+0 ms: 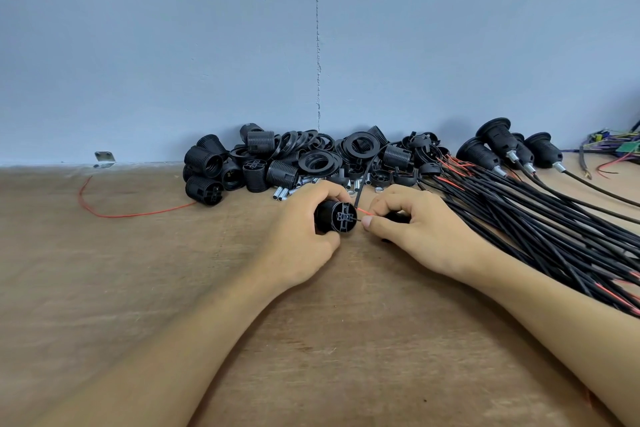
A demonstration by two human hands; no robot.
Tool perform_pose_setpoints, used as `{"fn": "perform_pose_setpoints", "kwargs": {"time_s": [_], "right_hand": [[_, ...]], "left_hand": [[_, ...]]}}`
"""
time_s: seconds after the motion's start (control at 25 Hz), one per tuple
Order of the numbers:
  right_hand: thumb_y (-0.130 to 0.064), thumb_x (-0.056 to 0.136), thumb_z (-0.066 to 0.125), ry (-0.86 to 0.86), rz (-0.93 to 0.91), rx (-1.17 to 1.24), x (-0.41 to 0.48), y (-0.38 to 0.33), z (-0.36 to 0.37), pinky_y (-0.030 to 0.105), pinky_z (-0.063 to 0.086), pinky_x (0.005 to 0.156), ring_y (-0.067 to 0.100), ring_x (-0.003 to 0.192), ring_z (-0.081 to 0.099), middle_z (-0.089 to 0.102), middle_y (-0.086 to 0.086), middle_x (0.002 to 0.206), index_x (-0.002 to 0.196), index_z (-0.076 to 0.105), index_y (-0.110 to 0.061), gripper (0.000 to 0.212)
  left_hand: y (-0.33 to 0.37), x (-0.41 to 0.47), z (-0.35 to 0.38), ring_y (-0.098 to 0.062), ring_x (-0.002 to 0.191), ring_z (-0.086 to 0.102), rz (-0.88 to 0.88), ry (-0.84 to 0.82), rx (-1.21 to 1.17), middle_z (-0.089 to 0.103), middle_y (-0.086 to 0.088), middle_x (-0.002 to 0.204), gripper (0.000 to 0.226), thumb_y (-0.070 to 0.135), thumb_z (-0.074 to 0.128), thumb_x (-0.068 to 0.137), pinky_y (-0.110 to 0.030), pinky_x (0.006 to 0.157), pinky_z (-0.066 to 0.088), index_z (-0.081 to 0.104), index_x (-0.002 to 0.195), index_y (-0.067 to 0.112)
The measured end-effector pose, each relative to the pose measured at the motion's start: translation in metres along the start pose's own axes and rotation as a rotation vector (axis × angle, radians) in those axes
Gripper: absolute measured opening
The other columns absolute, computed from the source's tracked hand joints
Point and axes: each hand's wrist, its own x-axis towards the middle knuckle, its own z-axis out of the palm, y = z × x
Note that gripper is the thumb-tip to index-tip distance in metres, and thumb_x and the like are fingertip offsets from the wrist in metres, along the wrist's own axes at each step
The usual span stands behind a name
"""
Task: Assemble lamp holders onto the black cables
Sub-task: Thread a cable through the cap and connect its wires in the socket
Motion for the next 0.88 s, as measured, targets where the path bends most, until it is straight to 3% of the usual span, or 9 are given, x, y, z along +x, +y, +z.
{"fn": "perform_pose_setpoints", "kwargs": {"time_s": [0.32, 0.6, 0.72, 0.88], "right_hand": [[-0.019, 0.086, 0.074, 0.038, 0.028, 0.008, -0.0011, -0.0029, 0.0021, 0.01, 0.038, 0.071, -0.001, 0.075, 0.056, 0.063, -0.012, 0.08, 0.062, 0.062, -0.025, 0.027], [-0.021, 0.086, 0.073, 0.038, 0.022, 0.004, -0.0017, -0.004, 0.0018, 0.024, 0.044, 0.078, 0.008, 0.082, 0.059, 0.067, -0.005, 0.086, 0.071, 0.069, -0.022, 0.016], [-0.026, 0.089, 0.072, 0.069, -0.021, -0.001, -0.0026, -0.0019, 0.0018, 0.035, 0.048, 0.082, 0.016, 0.085, 0.062, 0.07, -0.001, 0.087, 0.082, 0.075, -0.022, 0.009], [-0.029, 0.091, 0.07, 0.133, -0.064, -0.045, -0.0034, 0.0003, 0.0021, 0.033, 0.048, 0.082, 0.011, 0.085, 0.063, 0.071, -0.005, 0.085, 0.088, 0.076, -0.022, 0.01]], "left_hand": [[0.0042, -0.0018, -0.0004, -0.011, 0.106, 0.06, 0.015, 0.015, 0.044, 0.063, 0.008, 0.109, 0.046, -0.01, 0.068, 0.073, -0.042, 0.095, 0.053, 0.068, 0.107, 0.023], [0.007, -0.0041, -0.0012, 0.001, 0.108, 0.055, 0.083, 0.01, 0.184, 0.064, 0.014, 0.111, 0.048, -0.001, 0.071, 0.075, -0.014, 0.094, 0.041, 0.071, 0.109, 0.033], [0.0046, -0.0032, -0.0015, -0.001, 0.107, 0.06, 0.057, 0.014, 0.09, 0.068, 0.017, 0.107, 0.045, 0.005, 0.079, 0.076, -0.028, 0.097, 0.05, 0.072, 0.107, 0.036], [0.0024, -0.0028, -0.0019, 0.001, 0.105, 0.065, 0.0, -0.014, 0.001, 0.072, 0.022, 0.109, 0.044, 0.019, 0.084, 0.076, -0.036, 0.098, 0.054, 0.073, 0.115, 0.036]]}}
